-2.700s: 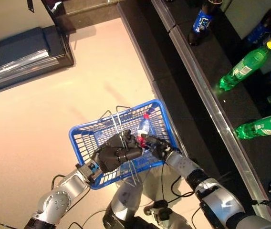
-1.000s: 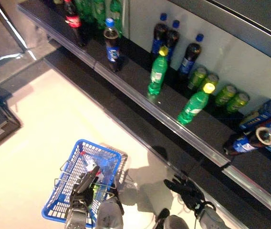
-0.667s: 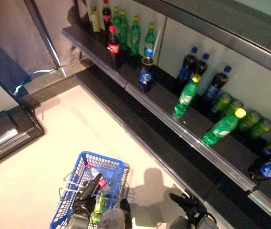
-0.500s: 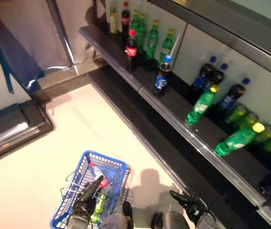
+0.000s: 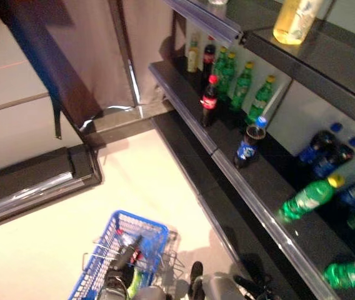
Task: Pick up the drink and place into the basket.
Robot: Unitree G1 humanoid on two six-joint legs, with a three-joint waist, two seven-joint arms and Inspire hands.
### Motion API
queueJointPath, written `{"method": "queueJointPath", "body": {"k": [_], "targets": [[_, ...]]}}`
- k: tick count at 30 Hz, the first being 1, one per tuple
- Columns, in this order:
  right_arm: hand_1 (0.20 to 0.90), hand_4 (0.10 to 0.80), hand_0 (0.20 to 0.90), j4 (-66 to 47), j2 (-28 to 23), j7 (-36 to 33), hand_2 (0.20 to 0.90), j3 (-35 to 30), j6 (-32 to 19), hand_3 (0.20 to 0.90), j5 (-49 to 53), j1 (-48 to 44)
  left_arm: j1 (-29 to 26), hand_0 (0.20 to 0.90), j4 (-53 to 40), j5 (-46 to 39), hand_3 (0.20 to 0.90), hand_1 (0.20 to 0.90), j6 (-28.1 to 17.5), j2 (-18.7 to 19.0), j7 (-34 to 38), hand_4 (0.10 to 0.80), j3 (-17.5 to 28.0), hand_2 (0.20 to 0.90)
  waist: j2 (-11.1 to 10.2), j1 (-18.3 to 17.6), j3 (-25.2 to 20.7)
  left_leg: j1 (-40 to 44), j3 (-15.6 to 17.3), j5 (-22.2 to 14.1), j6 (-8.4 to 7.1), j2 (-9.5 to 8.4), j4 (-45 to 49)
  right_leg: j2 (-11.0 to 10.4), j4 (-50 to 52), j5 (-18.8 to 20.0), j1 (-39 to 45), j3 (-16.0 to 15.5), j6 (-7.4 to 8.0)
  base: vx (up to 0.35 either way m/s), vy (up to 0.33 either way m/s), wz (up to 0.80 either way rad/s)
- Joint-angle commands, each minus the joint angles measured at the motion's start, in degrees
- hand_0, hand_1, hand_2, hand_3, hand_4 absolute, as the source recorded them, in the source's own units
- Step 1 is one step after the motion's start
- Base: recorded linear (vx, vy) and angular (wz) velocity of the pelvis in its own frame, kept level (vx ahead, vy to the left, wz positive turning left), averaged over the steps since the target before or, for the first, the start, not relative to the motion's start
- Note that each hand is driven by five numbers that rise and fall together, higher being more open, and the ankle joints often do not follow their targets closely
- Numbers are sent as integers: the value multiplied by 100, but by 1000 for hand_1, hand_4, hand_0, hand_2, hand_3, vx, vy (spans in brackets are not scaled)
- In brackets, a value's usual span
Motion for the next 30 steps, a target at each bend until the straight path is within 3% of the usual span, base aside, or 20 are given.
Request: {"method": "queueJointPath", "body": {"k": [1,4,5,6,7,9,12,13,14,15,17,19,20,23,24,26,27,30], "targets": [[900,800,900,-228,-358,70,900,-9,-136,900,-232,-169,-347,300,-1435,72,200,300,-493,148,-1096,100,-198,300,-211,14,-99,190,345,897,253,327,-1498,-228,-282,8,499,123,824,228,204,-33],[900,800,900,-338,-379,35,900,-11,-57,900,-280,-137,-274,300,-1490,26,200,300,-479,130,-1154,100,-141,300,-171,38,-182,407,118,955,214,469,-2646,-194,-264,-56,513,298,892,219,251,-29],[900,800,900,-398,-395,33,900,2,-43,900,-273,-85,-217,300,-1532,8,200,300,-468,130,-1188,100,-120,300,-142,69,-222,478,-108,1089,129,575,-3127,-162,-235,-115,526,424,920,269,380,-26],[900,800,900,-454,-402,52,900,10,-57,900,-235,-8,-140,300,-1572,-27,200,300,-460,95,-1295,100,-77,300,-88,130,-276,487,-511,1429,-53,825,-3692,-105,-197,-221,544,666,940,297,435,-27],[900,800,900,-440,-393,61,900,5,-66,900,-187,13,-121,300,-1589,-34,200,300,-455,78,-1328,100,-63,300,-69,154,-281,466,-655,1520,-102,913,-3786,-104,-169,-267,554,753,946,249,408,-33],[900,800,900,-365,-365,92,900,-22,-101,900,-95,47,-102,300,-1617,-22,200,300,-428,35,-1428,100,-34,300,-39,188,-265,479,-862,1588,-138,1001,-3866,-148,-86,-347,563,868,972,163,399,-49],[900,800,900,-223,-315,127,900,-14,-222,900,-27,29,-131,300,-1747,76,200,300,-328,48,-1438,100,-79,300,26,205,-206,531,-1014,1435,-96,913,-3752,-336,143,-426,496,948,1082,108,348,-39],[900,800,900,-209,-290,117,900,0,-262,900,16,30,-152,300,-1776,133,200,300,-293,76,-1388,100,-119,300,43,193,-190,550,-994,1392,-79,875,-3725,-397,214,-425,475,939,1118,140,503,-45],[900,800,900,-310,-130,88,900,49,-392,900,173,120,-273,300,-1848,299,200,300,-187,208,-1204,100,-279,300,37,109,-100,566,-865,1170,70,602,-3483,-622,418,-305,407,1009,1293,119,424,-27],[900,800,900,-317,-119,99,900,53,-402,900,174,126,-281,300,-1850,314,200,300,-184,217,-1205,100,-286,300,30,107,-89,568,-853,1144,84,579,-3457,-640,429,-298,405,1017,1308,148,428,-9],[900,800,900,-432,-24,128,900,181,-504,900,35,155,-312,300,-1936,454,200,300,-136,347,-1105,100,-292,300,21,82,-20,691,-808,957,285,322,-3444,-888,582,-20,286,1045,1519,120,257,6],[900,800,900,-795,52,25,900,269,-415,900,-85,167,-245,300,-2002,419,200,300,-125,385,-937,100,-177,300,53,97,-5,803,-606,866,352,248,-3478,-1084,604,150,181,759,1641,82,242,-34],[900,800,900,-1173,71,-15,900,363,-304,900,-303,197,-119,300,-2120,451,200,300,-126,414,-868,100,-5,300,59,146,-6,916,-292,810,339,277,-3537,-1223,572,256,118,330,1713,47,191,-61],[900,800,900,-1754,23,-6,900,525,-241,900,-742,228,64,300,-2264,478,200,300,-108,479,-880,100,166,300,54,217,-13,1043,151,716,338,298,-3555,-1304,551,296,59,-172,1752,-8,75,-108],[900,800,900,-2079,-47,52,900,604,-263,900,-923,241,111,300,-2294,481,200,300,-119,515,-920,100,207,300,39,234,-14,1033,279,672,353,286,-3507,-1270,489,235,86,-333,1700,-20,-16,-76],[900,800,900,-2635,-210,52,900,762,-237,900,-1110,265,153,300,-2281,420,200,300,-224,535,-933,100,153,300,0,220,-33,989,334,645,387,237,-3436,-1233,390,259,110,-295,1649,-33,-85,-31],[900,800,900,-3059,-399,139,900,927,-332,900,-1386,227,121,300,-2185,288,200,300,-393,522,-924,100,11,300,1,162,-65,957,328,661,384,245,-3426,-1062,284,114,148,-165,1522,-38,-114,-25],[900,800,900,-3541,-653,379,900,1093,-403,900,-1798,200,107,300,-2106,160,200,300,-534,478,-883,100,-91,300,-34,162,-84,929,356,674,337,258,-3354,-1027,83,116,260,-194,1462,-22,-119,-8]]}}
